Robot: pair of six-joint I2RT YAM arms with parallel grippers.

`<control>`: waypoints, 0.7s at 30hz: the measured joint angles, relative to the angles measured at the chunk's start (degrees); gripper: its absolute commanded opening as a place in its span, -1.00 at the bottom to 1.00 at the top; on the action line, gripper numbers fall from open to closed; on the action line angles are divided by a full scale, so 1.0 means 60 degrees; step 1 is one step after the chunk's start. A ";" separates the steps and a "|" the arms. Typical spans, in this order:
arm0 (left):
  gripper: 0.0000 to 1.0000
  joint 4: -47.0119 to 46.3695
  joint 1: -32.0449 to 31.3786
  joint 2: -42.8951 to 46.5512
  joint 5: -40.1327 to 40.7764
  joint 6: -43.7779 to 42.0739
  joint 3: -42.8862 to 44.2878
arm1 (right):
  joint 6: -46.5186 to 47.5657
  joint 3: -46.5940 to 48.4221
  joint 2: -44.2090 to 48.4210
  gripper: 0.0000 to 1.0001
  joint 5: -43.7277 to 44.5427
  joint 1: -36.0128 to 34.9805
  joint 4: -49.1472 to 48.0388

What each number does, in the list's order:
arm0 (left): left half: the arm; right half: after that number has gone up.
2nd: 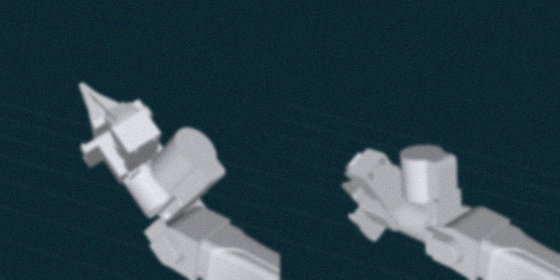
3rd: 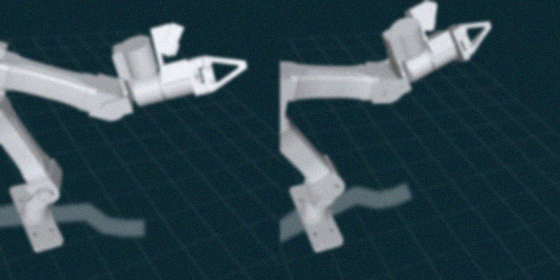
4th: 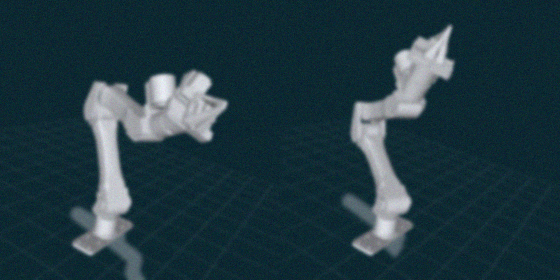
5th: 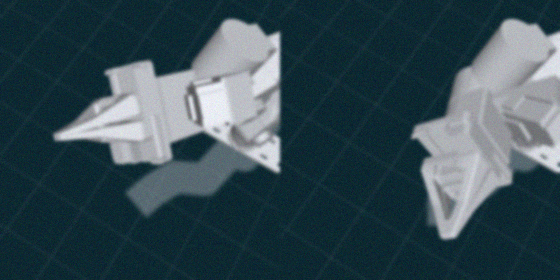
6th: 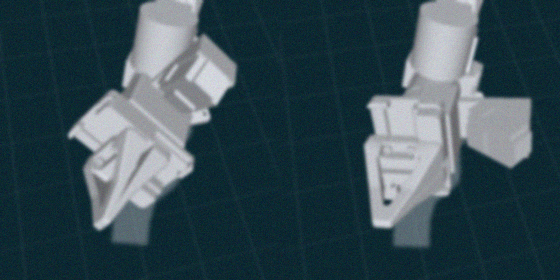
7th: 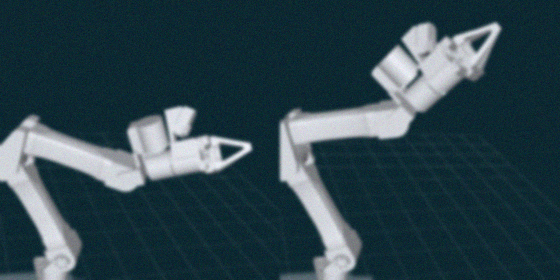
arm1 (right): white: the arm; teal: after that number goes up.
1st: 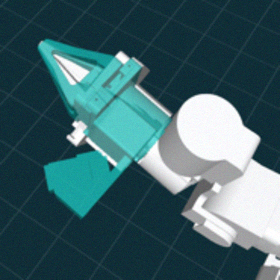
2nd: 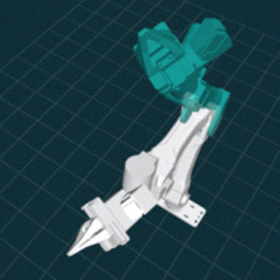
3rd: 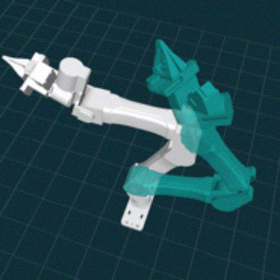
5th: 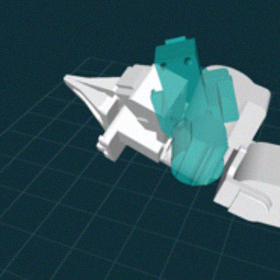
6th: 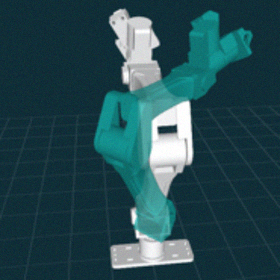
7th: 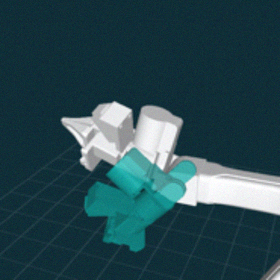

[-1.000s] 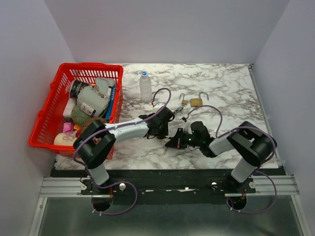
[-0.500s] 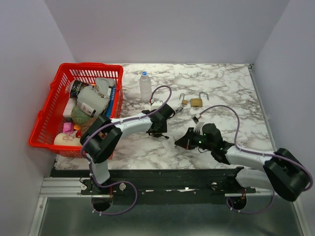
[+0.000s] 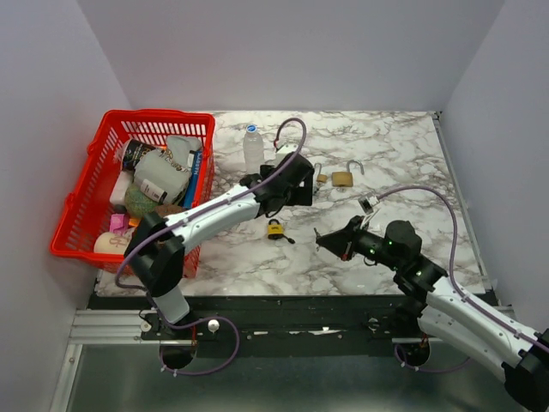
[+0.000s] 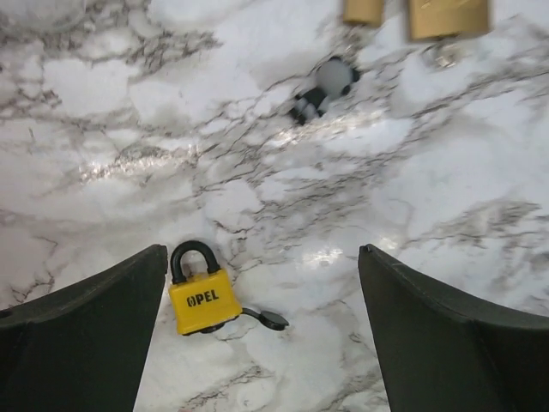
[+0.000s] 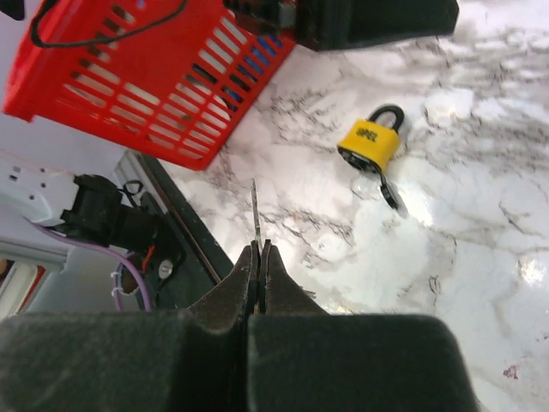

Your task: Unlock with the key

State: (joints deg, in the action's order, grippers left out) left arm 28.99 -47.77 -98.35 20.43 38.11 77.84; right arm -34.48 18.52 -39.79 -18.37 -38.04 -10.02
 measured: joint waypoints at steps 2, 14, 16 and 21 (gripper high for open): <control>0.97 -0.0277 -0.0015 0.0739 -0.0120 -0.0306 0.0040 | 0.0047 0.0127 0.0397 -0.99 -0.0102 0.0069 0.0124; 0.67 -0.5927 0.0102 0.5442 -0.6189 -0.0954 -0.4546 | 0.0000 0.0375 0.1275 -0.99 -0.1421 0.0157 -0.0743; 0.61 -0.6550 0.0084 0.5439 -0.7191 -0.0681 -0.5056 | -0.0018 0.0455 0.1005 -0.99 -0.1909 0.0157 -0.1184; 0.33 -0.7664 0.0084 0.5457 -0.8564 -0.0113 -0.5544 | -0.0262 0.0495 0.0168 -0.99 -0.2798 0.0157 -0.2240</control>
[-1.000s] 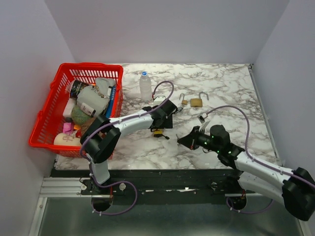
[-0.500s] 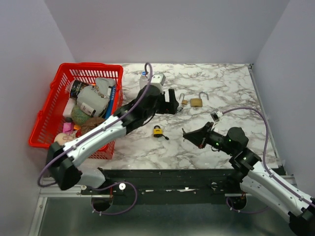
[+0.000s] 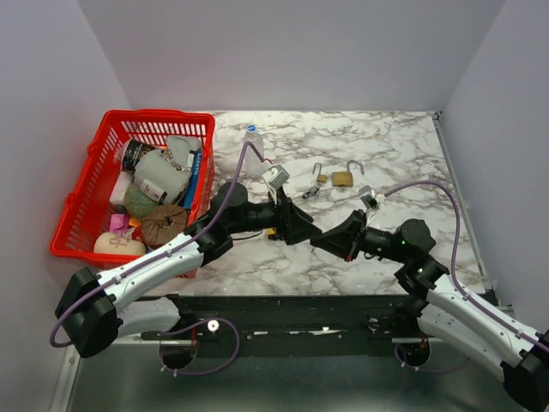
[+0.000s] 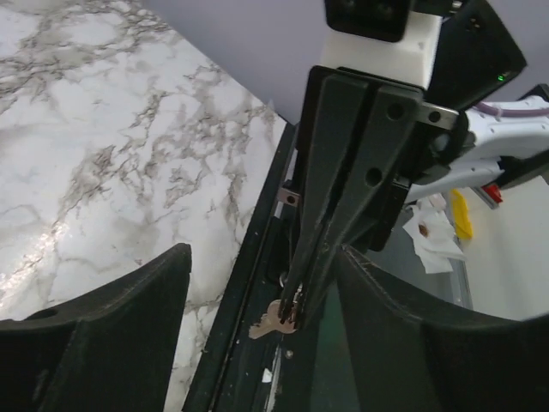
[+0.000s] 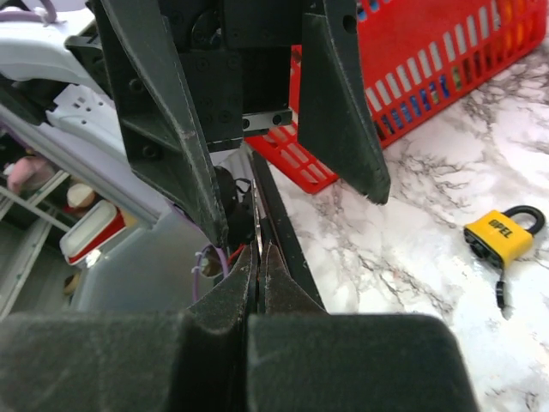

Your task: Unlock with the key

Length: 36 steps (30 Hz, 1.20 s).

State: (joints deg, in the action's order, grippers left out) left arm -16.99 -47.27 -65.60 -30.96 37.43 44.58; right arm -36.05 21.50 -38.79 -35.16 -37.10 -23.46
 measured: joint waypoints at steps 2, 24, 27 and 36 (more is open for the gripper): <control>0.29 -0.0361 0.0000 0.0051 -0.0299 0.0193 -0.0120 | -0.0095 0.0000 -0.0095 -0.99 -0.0186 0.0000 -0.0299; -1.00 -0.1282 -0.0146 0.0299 -0.0572 0.0860 -0.0444 | -0.0069 0.0000 0.0273 -0.43 -0.0219 0.0015 -0.0288; -1.00 -0.1137 -0.0142 0.0335 -0.0415 0.0765 -0.0452 | -0.0076 -0.0004 0.0386 -0.11 -0.0211 0.0015 -0.0127; -1.00 -0.1075 -0.0135 0.0594 -0.0193 0.0663 -0.0470 | 0.0018 -0.0022 0.0962 0.04 -0.0084 0.0015 0.0004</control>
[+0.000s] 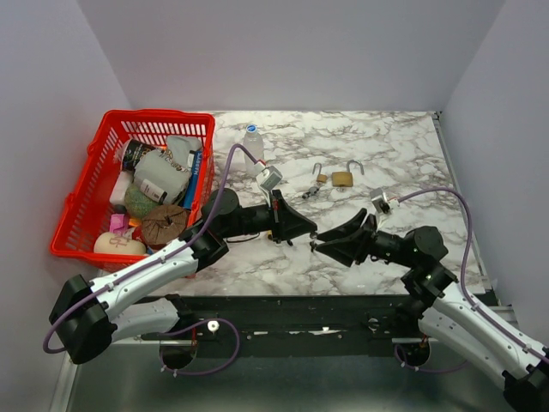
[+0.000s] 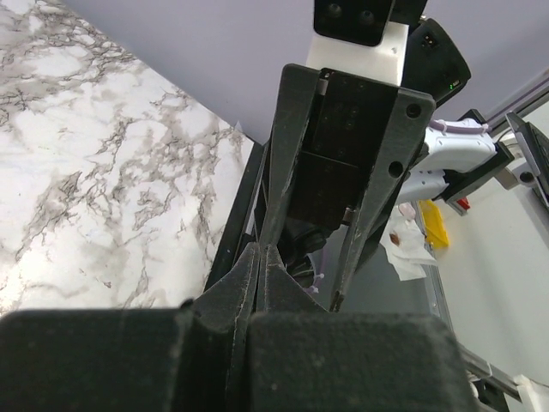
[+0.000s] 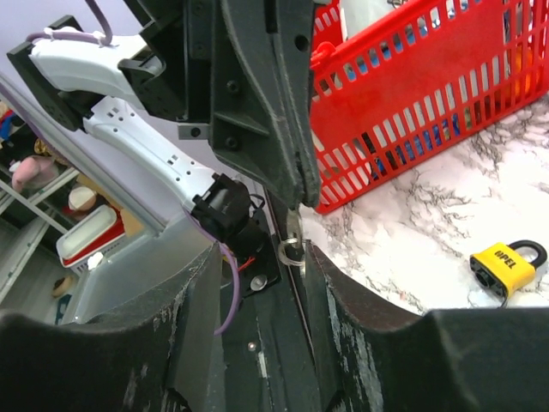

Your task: Unlock with the key

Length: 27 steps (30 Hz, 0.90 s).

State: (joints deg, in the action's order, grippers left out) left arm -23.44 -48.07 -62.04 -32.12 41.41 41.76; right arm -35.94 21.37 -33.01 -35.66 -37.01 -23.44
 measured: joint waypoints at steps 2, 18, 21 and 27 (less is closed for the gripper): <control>-1.00 0.0000 0.0000 0.0000 0.0000 0.0000 0.0000 | 0.0004 0.0000 -0.0135 0.05 0.0000 0.0000 -0.0007; -1.00 0.0149 0.0000 -0.0113 0.0029 -0.0076 0.0000 | -0.0171 0.0000 -0.0776 0.00 0.0000 -0.0069 -0.0612; -1.00 0.0175 0.0000 -0.0160 0.0029 -0.0084 0.0000 | -0.0200 0.0004 -0.0911 -0.03 -0.0004 -0.0113 -0.0747; -1.00 0.0306 0.0000 -0.0182 0.0047 -0.0146 0.0000 | -0.0288 0.0004 -0.1246 -0.09 0.0000 -0.0280 -0.0951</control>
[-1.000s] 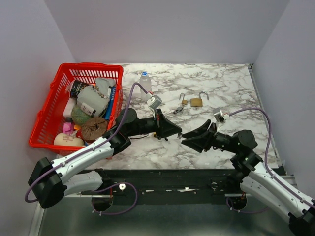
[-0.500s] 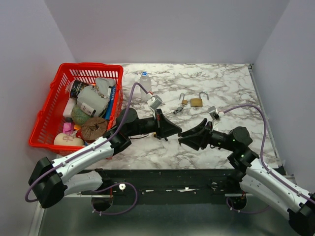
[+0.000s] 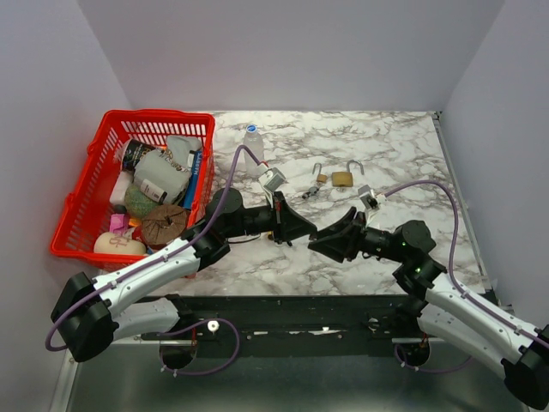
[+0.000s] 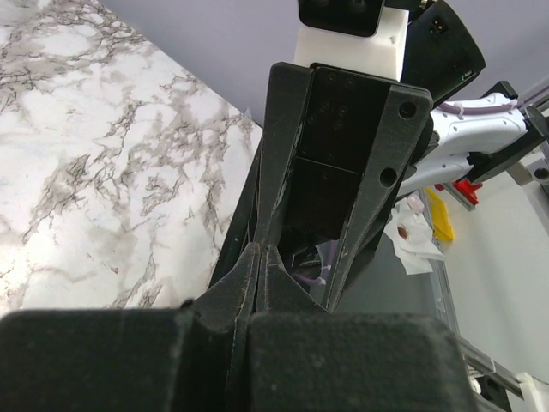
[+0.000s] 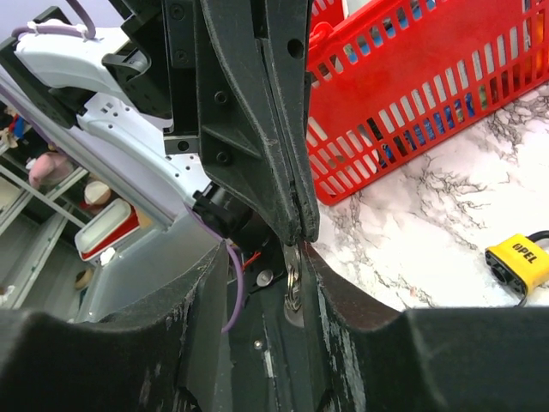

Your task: Unlock with the key

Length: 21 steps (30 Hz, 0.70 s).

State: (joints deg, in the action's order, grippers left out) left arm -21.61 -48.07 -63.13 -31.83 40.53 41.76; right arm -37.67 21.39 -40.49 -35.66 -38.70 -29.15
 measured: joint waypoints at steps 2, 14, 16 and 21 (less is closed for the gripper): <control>-1.00 0.0036 0.0000 0.0000 0.0015 -0.0004 0.0000 | -0.0004 0.0000 -0.0025 -0.14 0.0000 -0.0025 -0.0033; -1.00 0.0189 -0.0011 0.0029 0.0171 -0.0055 0.0000 | -0.0044 0.0000 -0.0251 -0.30 0.0091 -0.0058 -0.0131; -1.00 0.0193 -0.0011 0.0033 0.0197 -0.0062 0.0000 | -0.0044 0.0000 -0.0251 -0.30 0.0117 -0.0058 -0.0135; -1.00 0.0197 -0.0011 0.0040 0.0237 -0.0073 0.0000 | -0.0044 -0.0004 -0.0251 -0.27 0.0153 -0.0058 -0.0131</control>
State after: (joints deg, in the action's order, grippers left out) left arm -20.43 -48.14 -62.89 -30.41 40.10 41.76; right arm -37.93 21.37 -42.00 -34.74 -39.05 -29.93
